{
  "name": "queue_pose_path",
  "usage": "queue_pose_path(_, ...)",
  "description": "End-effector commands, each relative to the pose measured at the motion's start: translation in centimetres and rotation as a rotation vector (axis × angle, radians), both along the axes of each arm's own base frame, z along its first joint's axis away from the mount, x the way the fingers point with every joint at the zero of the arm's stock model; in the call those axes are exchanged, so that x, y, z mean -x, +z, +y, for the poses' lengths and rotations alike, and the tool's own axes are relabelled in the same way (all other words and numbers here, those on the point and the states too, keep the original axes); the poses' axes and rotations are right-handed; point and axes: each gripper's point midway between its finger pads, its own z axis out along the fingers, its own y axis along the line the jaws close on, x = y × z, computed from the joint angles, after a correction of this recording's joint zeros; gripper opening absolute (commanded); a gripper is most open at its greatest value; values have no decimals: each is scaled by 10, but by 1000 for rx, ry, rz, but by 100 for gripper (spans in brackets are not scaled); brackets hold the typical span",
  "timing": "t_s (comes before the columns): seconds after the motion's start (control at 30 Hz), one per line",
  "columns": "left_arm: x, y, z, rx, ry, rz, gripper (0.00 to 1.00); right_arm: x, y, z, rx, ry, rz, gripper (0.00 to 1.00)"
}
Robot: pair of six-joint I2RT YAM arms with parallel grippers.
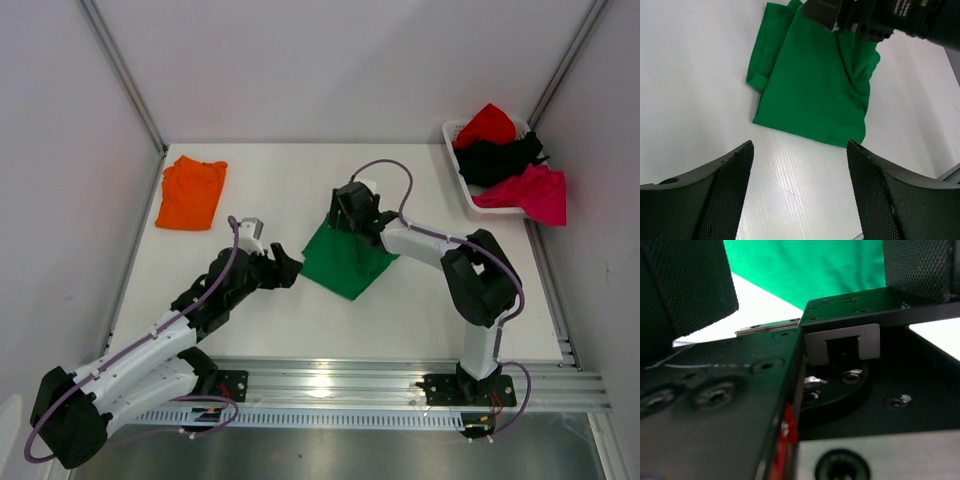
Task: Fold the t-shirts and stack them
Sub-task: Fold the tshirt
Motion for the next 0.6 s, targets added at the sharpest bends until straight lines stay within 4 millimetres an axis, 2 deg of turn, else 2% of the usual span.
queue_pose_path(0.0,-3,8,0,34,12,-28,78,-15,35,-41,-19,-164,-65,75)
queue_pose_path(0.17,-3,2,0,24,11,-13,77,-15,25,-67,-9,-230,-38,75)
queue_pose_path(0.27,-1,-1,0,23,9,-8,77,-12,13,-71,-10,-241,2,75)
queue_pose_path(0.4,-1,0,3,24,17,-16,77,-10,17,-69,-49,-238,-29,75)
queue_pose_path(0.57,0,-4,2,23,13,-3,78,-10,39,-63,-56,-211,-98,75)
